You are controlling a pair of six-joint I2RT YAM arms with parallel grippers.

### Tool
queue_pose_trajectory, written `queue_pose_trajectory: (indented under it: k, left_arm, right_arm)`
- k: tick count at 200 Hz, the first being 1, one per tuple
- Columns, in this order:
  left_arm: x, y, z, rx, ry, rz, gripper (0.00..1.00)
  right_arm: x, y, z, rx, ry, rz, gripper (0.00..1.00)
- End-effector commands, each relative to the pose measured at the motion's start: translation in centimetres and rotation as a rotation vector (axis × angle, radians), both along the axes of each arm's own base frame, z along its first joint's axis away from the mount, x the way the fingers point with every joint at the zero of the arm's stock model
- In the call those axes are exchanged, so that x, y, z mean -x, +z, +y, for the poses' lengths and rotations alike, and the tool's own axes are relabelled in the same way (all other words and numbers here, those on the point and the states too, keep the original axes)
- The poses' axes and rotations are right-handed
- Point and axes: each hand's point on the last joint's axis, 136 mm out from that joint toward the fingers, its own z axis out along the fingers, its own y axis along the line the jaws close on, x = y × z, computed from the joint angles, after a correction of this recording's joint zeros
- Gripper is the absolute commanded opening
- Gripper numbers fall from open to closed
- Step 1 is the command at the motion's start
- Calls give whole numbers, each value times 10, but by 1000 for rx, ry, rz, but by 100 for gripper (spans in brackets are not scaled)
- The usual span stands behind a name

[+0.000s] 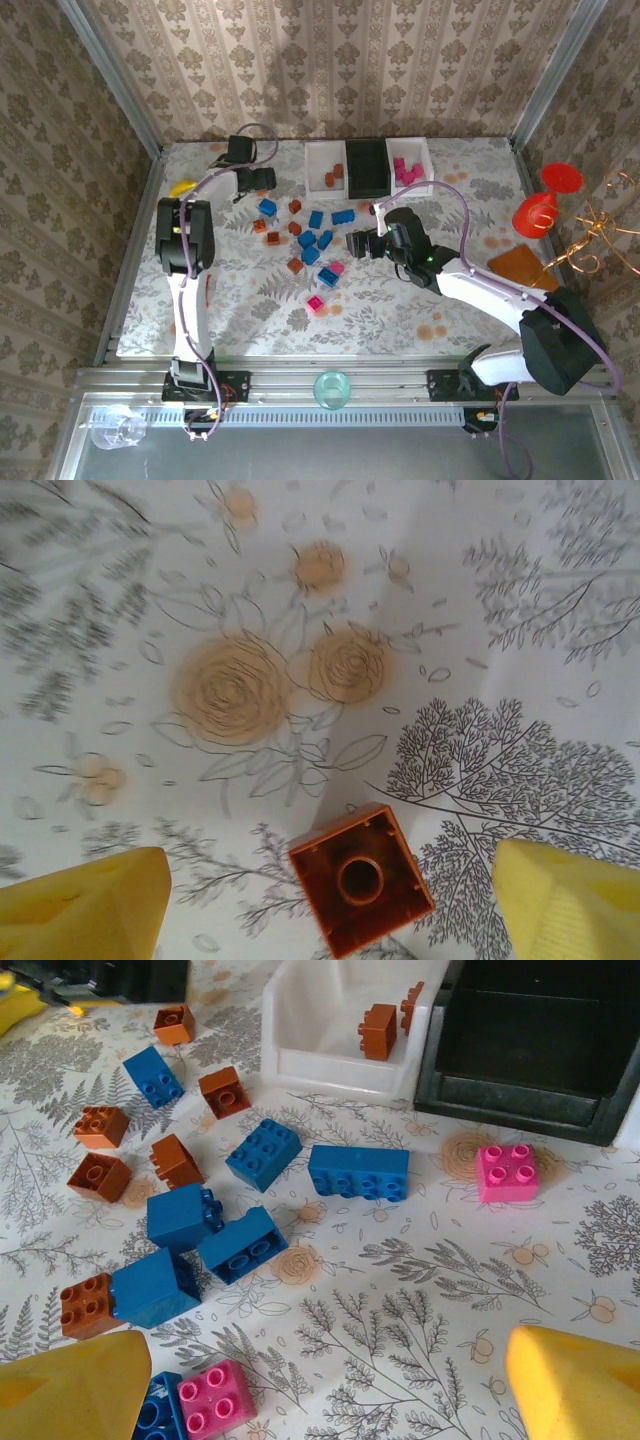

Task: Sort the legos into containers by color
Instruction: Pick up the lego from the top-left of the table.

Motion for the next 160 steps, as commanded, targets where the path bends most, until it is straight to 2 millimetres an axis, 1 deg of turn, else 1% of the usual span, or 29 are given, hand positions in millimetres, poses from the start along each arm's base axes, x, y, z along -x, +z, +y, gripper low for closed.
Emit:
queue_pose_trajectory:
  k: [1, 14, 27, 51, 83, 103, 128, 160]
  left_arm:
    - [-2, -4, -4, 19, 27, 47, 83]
    - [-3, -14, -7, 25, 25, 67, 80]
    - [-4, -19, -12, 31, 21, 71, 75]
    - [-5, -22, -21, 19, -1, 68, 67]
    - [-7, -25, -25, 6, -13, 65, 57]
    - [-6, -30, -26, -8, -20, 72, 52]
    - [-9, -31, -26, -42, -33, 68, 49]
    - [-9, -30, -31, -64, -62, 73, 43]
  right_arm:
    - [0, 4, 4, 5, 25, -20, 93]
    - [1, 4, 4, 7, 25, -20, 93]
    - [1, 5, 3, 7, 23, -21, 93]
    - [1, 5, 1, 14, 14, -23, 93]
    - [0, 5, 0, 17, 7, -21, 93]
    - [0, 4, 0, 19, -1, -15, 93]
    - [0, 5, -2, 21, -6, -17, 93]
    - [0, 5, -4, 26, -16, -19, 93]
